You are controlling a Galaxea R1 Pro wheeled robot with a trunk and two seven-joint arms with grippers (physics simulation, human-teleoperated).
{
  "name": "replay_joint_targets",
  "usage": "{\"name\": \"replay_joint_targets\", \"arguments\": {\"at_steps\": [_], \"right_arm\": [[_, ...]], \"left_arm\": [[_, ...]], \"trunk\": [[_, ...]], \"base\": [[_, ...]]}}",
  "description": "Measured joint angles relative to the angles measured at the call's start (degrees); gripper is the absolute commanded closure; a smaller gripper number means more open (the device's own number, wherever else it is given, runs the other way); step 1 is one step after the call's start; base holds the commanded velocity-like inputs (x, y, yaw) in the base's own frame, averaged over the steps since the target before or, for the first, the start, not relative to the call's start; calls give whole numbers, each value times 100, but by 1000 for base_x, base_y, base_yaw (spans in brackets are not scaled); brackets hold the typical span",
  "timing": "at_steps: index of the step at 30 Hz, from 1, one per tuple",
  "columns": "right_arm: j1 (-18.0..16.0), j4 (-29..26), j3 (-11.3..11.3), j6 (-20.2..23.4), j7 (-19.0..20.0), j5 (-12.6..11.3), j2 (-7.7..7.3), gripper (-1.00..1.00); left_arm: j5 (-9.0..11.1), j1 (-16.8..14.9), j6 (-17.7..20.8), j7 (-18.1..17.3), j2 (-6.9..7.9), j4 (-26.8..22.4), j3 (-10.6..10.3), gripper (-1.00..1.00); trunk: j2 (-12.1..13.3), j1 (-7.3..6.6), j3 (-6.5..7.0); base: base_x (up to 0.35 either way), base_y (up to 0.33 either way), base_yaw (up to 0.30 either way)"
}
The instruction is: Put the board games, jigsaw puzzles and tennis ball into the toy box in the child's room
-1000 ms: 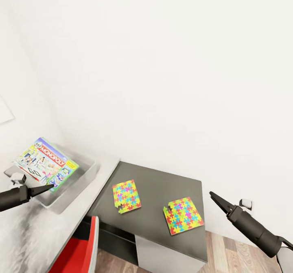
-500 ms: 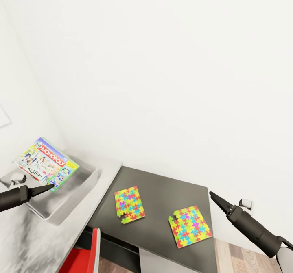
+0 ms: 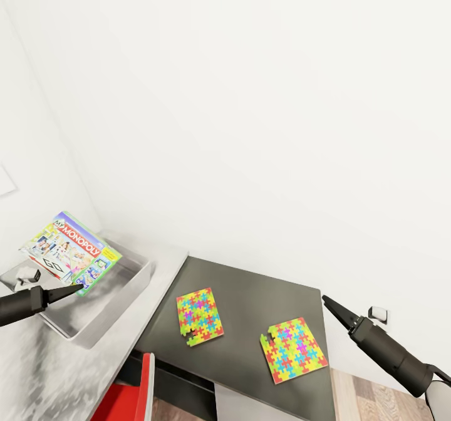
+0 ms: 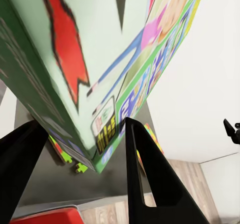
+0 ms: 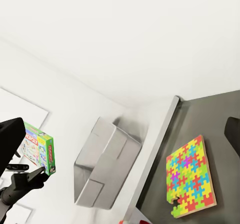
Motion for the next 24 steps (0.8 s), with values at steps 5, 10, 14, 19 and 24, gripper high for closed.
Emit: {"name": "replay_joint_targets", "arguments": {"at_steps": [5,10,14,19,24], "right_arm": [[0,3,0,3,0,0,0,-100],[0,2,-7,-3,0,0,0,-100],[0,0,-3,3,0,0,0,-100],[0,0,-7,4,0,0,0,-100],[0,-7,-8,5,0,0,0,-100]], "left_arm": [[0,0,1,0,0,0,-2,100],[0,0,1,0,-1,0,-2,100],[0,0,0,0,0,0,-3,100],[2,0,-6,0,-1,0,-14,100],[4,0,-7,2,-1,-9,-34,100]], "trunk": [[0,0,0],[0,0,0],[0,0,0],[0,0,0],[0,0,0]], "base": [[0,0,0],[0,0,0],[0,0,0],[0,0,0],[0,0,0]]}}
